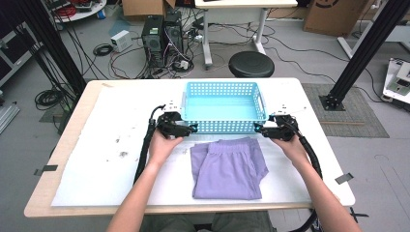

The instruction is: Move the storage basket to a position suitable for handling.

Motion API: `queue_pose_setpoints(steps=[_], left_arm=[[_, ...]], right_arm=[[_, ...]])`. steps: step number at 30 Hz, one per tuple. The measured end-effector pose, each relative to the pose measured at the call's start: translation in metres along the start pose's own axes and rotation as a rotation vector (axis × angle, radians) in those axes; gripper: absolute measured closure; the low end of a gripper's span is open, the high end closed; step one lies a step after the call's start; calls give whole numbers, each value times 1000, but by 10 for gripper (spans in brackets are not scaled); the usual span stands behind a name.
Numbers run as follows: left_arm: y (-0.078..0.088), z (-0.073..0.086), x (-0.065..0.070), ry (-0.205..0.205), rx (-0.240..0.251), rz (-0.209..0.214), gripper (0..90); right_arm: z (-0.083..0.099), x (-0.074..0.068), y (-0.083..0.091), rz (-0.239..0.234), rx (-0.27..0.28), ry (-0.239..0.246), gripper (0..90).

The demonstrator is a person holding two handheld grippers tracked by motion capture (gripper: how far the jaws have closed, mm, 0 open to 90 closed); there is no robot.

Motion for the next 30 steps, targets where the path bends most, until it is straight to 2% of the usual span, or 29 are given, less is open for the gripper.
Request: queue_pose_setpoints(steps=[5,7,22,24,30], left_arm=[[-3,4,5,-22,-17,-9,280],[-3,6,7,-27,-7,-17,277],[0,9,15,-30,-2,-15,277],[-1,9,15,-32,0,-16,278],[-5,9,12,-49,7,-53,286]], right_arm=[[9,-3,3,-1,-9,-7,383],[11,-3,4,0,-6,-1,383],[17,-9,12,1,1,-17,383],[17,-9,12,6,8,-5,384],[16,-8,7,21,16,-9,397]])
Point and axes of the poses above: each handheld gripper's, and its own axes: y roughly backward along the jaws, z roughly out of its underside, x roughly to its right, the point moved 3 cm from there along -y, roughly forward along the jaws, and after that the axes turned 4 degrees about z, right-handed, at the moved point
